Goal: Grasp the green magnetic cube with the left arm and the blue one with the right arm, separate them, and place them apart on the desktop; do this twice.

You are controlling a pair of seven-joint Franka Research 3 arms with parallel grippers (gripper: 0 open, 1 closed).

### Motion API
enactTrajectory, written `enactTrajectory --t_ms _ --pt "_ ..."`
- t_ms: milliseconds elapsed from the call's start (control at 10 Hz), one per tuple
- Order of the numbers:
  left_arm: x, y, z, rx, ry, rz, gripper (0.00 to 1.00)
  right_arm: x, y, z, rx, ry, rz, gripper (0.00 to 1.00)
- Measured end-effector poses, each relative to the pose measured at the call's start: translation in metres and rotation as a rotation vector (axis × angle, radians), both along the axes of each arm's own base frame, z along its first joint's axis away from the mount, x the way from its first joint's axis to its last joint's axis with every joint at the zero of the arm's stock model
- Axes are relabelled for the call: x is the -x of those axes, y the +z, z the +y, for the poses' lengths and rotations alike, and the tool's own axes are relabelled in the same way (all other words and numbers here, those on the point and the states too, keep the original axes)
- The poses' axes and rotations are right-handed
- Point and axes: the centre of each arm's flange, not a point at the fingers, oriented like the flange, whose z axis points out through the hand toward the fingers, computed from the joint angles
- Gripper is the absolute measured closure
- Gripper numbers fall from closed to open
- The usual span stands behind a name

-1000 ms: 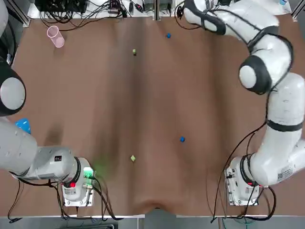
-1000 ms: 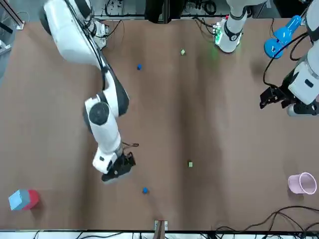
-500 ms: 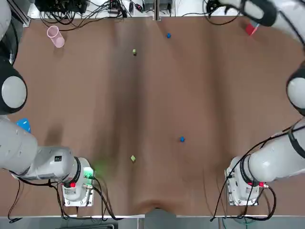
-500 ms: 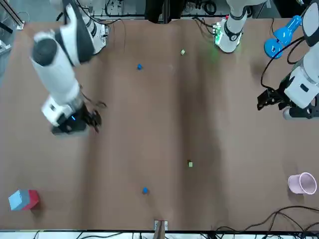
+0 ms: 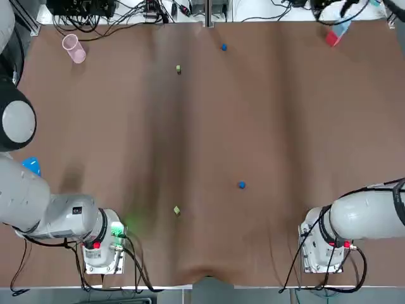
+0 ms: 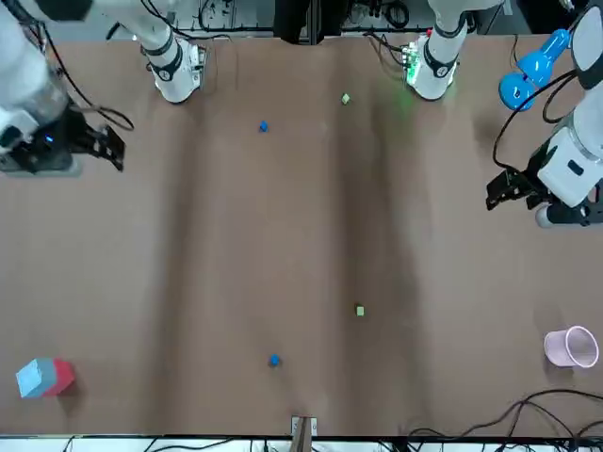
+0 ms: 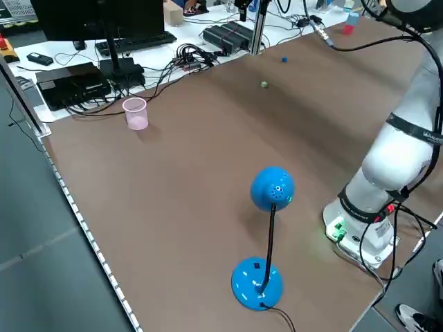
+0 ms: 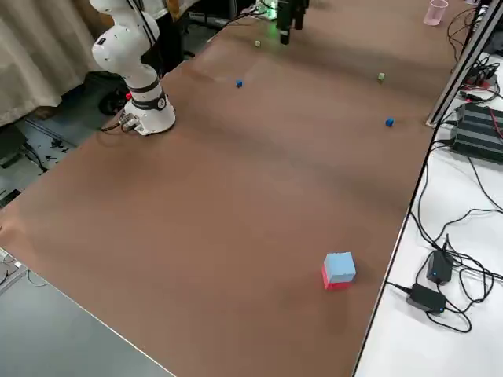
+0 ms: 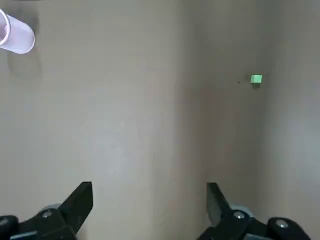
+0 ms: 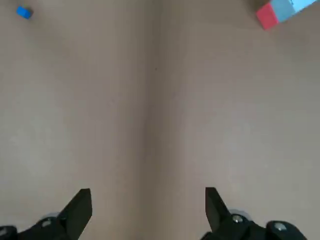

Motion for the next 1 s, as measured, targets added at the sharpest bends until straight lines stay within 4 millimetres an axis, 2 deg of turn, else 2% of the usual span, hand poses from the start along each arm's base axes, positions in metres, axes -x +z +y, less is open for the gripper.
enactTrajectory --t_ms 200,300,500,700,900,1000 --pt "-0.001 -0.002 -0.001 0.0 -0.002 0.003 0.0 -0.004 -0.007 -0.027 -0.005 0.023 0.014 0.0" --pt "-0.001 0.0 -0.003 0.001 -0.006 -0.002 0.0 -0.008 -0.01 -0.029 -0.006 0.027 0.014 0.0" --pt "-0.001 0.006 -0.005 0.003 -0.009 -0.012 0.0 -0.029 -0.016 -0.03 -0.004 0.046 0.025 0.01" --pt "-0.001 0.007 -0.005 0.003 -0.009 -0.015 0.0 -0.048 -0.015 -0.042 -0.007 0.03 0.067 0.02" --pt "-0.001 0.007 -0.006 0.003 -0.01 -0.015 0.0 -0.053 -0.012 -0.057 -0.017 0.014 0.076 0.01" --pt "-0.001 0.007 -0.007 0.003 -0.012 -0.015 0.0 -0.053 -0.009 -0.058 -0.02 0.016 0.075 0.0"
